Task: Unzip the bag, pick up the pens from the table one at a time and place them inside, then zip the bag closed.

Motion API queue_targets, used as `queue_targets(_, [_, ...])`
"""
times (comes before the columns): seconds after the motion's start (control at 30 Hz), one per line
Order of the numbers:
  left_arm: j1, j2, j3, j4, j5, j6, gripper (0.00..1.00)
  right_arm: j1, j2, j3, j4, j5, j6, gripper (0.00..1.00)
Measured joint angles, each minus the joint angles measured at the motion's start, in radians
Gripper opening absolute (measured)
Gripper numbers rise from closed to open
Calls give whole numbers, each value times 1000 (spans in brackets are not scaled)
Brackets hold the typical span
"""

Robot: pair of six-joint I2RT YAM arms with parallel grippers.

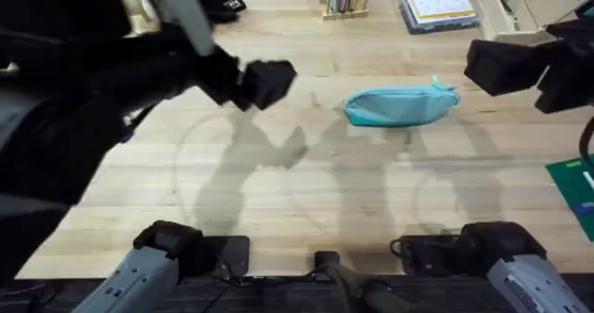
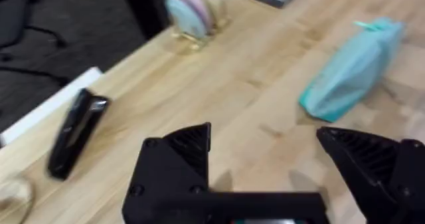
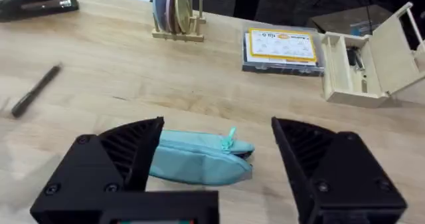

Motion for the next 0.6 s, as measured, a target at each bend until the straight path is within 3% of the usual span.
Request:
queue_targets(0.23, [-160, 146, 0, 65, 14, 20, 993, 0, 0, 0, 0, 0, -12, 998])
queue_targets(0.27, [-220, 211, 0, 122, 18, 21, 993, 0, 0, 0, 0, 0, -13, 998])
queue_targets(0.3, [-242, 235, 0, 145, 18, 23, 993, 0, 0, 0, 0, 0, -15, 998])
queue_targets(0.6, [-382, 411, 0, 358, 21, 24, 993, 0, 0, 0, 0, 0, -28, 997])
